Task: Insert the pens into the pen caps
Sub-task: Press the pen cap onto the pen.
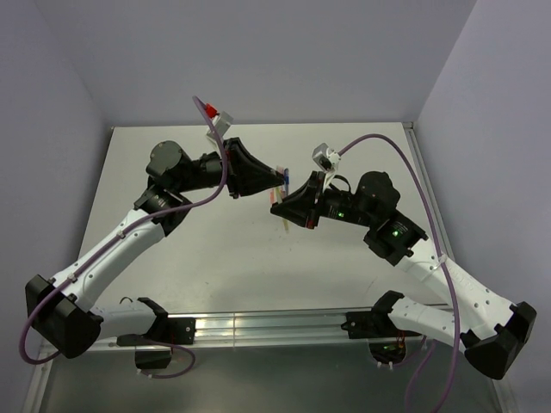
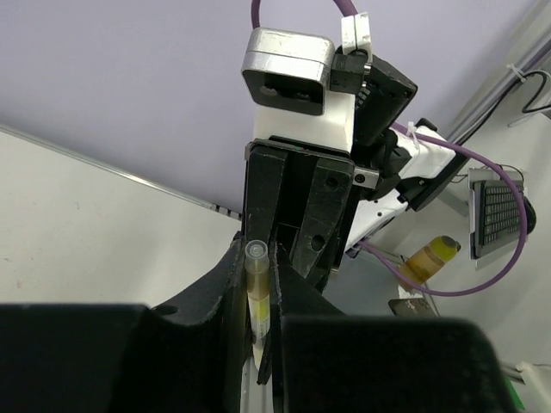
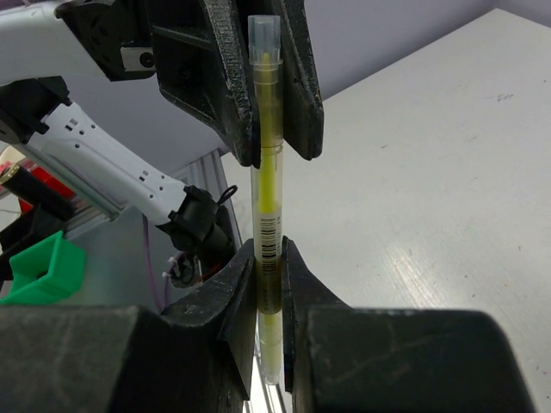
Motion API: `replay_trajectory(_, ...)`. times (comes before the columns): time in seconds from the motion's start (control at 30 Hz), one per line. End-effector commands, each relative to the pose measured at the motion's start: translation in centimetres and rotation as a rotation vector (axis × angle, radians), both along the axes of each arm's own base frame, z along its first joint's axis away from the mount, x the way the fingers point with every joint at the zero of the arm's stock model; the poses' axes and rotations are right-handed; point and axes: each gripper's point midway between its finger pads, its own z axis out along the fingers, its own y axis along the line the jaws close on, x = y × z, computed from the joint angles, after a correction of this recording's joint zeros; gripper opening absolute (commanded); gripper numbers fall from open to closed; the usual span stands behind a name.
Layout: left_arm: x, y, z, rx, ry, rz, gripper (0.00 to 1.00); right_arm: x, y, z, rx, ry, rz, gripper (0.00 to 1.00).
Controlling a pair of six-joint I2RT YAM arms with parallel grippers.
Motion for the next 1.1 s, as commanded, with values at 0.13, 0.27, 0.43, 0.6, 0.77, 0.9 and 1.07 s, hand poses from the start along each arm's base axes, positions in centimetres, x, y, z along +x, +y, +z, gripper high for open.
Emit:
replay_trajectory(0.13,0.8,0.6,1.9,-0.044,-0.023,0.143,0.00,1.0,-0.6,2.8,0.029,-0.047,-0.082,0.00)
replay_trajectory(0.27,0.9,-0.4,1.2,-0.017,0.002,0.175,0.00,1.6,-0.8,3.1,0.025,-0.040,-0.121,0.00)
replay_trajectory(0.43,0.5,-0.9,0.7,-0.009,0.029,0.195,0.00,2.6,-1.2,3.1,0.008,-0.033,-0.180,0.00)
replay_trajectory(0.6,0.7,-1.0,0.7,0.001,0.034,0.220,0.00,3.1,-1.3,2.9,-0.002,-0.019,-0.206,0.00)
replay_trajectory(0.77,0.8,-1.3,0.0,0.023,0.047,0.249,0.00,3.8,-1.7,3.1,-0.004,-0.020,-0.250,0.00)
replay_trajectory(0.9,1.1,-1.5,-1.0,0.056,0.069,0.294,0.00,4.5,-2.1,3.5,-0.001,-0.012,-0.301,0.00)
replay_trajectory(1.07,1.3,-2.1,-2.4,0.093,0.109,0.334,0.00,5.6,-2.3,3.6,-0.009,0.011,-0.357,0.00)
